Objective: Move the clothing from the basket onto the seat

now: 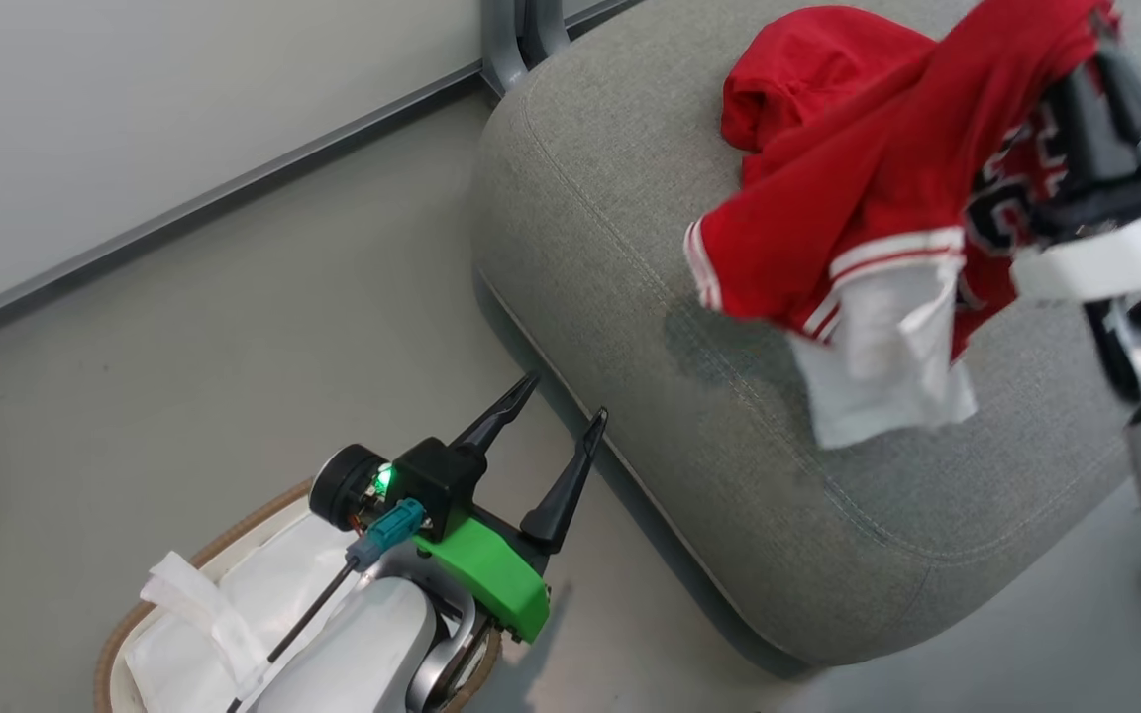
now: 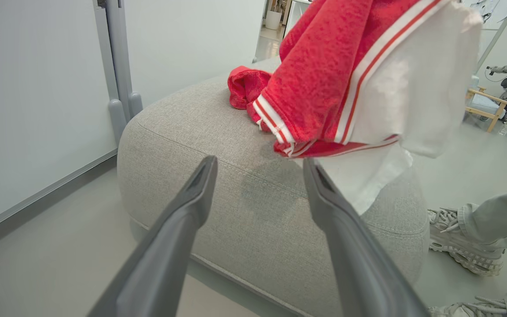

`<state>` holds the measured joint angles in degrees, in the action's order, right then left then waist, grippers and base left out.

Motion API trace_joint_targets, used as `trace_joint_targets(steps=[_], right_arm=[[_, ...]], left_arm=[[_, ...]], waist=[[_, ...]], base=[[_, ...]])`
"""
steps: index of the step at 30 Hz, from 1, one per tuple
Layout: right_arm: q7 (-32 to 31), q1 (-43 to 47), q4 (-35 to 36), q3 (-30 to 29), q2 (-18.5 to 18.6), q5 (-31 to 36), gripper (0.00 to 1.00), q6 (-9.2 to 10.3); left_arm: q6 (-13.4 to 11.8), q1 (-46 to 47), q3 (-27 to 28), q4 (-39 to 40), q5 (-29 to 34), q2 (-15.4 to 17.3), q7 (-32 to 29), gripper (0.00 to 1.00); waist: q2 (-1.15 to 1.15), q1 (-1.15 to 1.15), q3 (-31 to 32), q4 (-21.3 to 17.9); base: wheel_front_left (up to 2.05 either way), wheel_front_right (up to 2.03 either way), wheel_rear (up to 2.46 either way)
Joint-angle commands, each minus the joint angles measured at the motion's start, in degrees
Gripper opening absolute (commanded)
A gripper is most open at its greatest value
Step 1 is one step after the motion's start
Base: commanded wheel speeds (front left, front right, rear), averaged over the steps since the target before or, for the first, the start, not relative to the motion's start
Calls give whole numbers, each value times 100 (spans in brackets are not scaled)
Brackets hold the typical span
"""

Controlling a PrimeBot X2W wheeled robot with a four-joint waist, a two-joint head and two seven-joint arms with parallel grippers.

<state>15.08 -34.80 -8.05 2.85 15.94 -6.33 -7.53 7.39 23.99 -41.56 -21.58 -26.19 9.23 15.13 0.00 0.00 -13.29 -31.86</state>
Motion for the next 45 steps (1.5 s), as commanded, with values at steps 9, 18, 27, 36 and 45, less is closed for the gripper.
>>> trace_joint_targets(steps=[9, 18, 27, 36, 45], right_arm=[[8, -2503, -953, -52, 1117, 337, 0, 8], [7, -3651, -2128, -551, 1675, 970, 0, 9], [7, -2807, -2911, -1334, 1205, 1332, 0, 9], [8, -1324, -3536, -1762, 132, 1285, 0, 9], [7, -233, -3322, -2436, -223, 1263, 100, 9]], left_arm=[[14, 175, 83, 170, 110, 379, 2, 100], [13, 608, -266, 374, 117, 456, 2, 100], [13, 993, -520, 462, 52, 586, 2, 100], [14, 1059, -616, 360, -19, 719, 2, 100], [14, 834, -514, 223, -75, 621, 2, 100]], waist=[[0, 0, -695, 3], [0, 0, -1278, 489], [0, 0, -1839, 937], [0, 0, -1983, 1061], [0, 0, -1553, 935]], base=[[0, 0, 0], [0, 0, 0], [0, 0, 0], [0, 0, 0], [0, 0, 0]])
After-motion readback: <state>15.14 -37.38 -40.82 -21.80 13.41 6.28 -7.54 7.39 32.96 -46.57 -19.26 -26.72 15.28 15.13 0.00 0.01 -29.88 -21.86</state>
